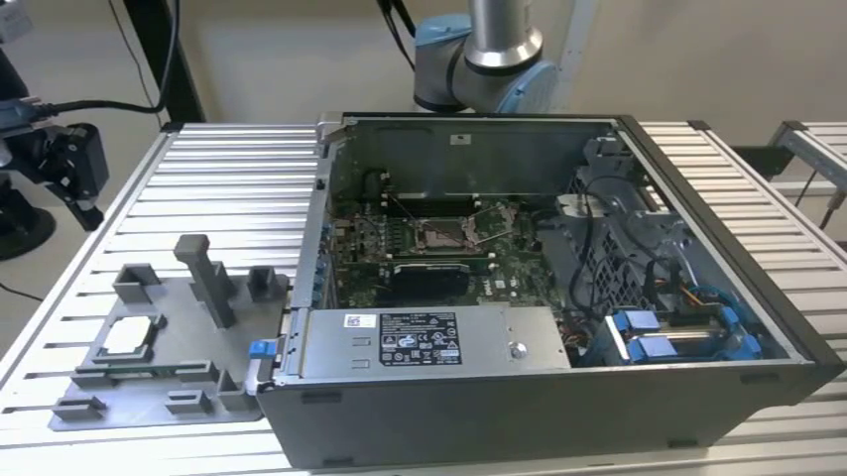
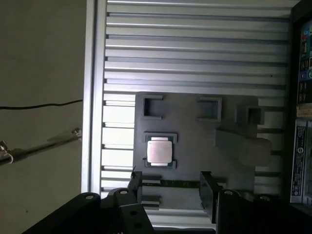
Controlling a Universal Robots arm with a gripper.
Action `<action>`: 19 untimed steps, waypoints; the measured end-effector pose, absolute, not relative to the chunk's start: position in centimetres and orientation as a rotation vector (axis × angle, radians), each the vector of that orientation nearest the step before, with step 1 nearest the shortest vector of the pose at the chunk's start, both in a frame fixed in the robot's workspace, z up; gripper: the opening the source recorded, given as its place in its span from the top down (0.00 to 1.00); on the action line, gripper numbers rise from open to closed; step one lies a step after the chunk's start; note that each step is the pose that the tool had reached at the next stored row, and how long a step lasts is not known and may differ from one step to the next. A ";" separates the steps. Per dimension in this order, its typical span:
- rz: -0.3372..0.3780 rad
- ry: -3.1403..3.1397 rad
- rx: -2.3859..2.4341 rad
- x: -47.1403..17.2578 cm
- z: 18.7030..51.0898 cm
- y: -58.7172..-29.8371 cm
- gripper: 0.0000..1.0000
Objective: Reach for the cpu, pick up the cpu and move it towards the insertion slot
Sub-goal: 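Reach for the cpu, then pick up the cpu and move it towards the insertion slot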
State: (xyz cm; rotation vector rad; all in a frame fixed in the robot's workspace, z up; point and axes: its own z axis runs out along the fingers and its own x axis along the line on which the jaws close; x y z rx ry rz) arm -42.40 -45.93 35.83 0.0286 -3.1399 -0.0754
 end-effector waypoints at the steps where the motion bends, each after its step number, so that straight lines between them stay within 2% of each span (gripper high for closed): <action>1: -0.075 -3.140 0.029 -42.4 35.8 -45.9 1.00; 19: -0.075 -3.140 0.029 -42.4 35.1 -45.9 1.00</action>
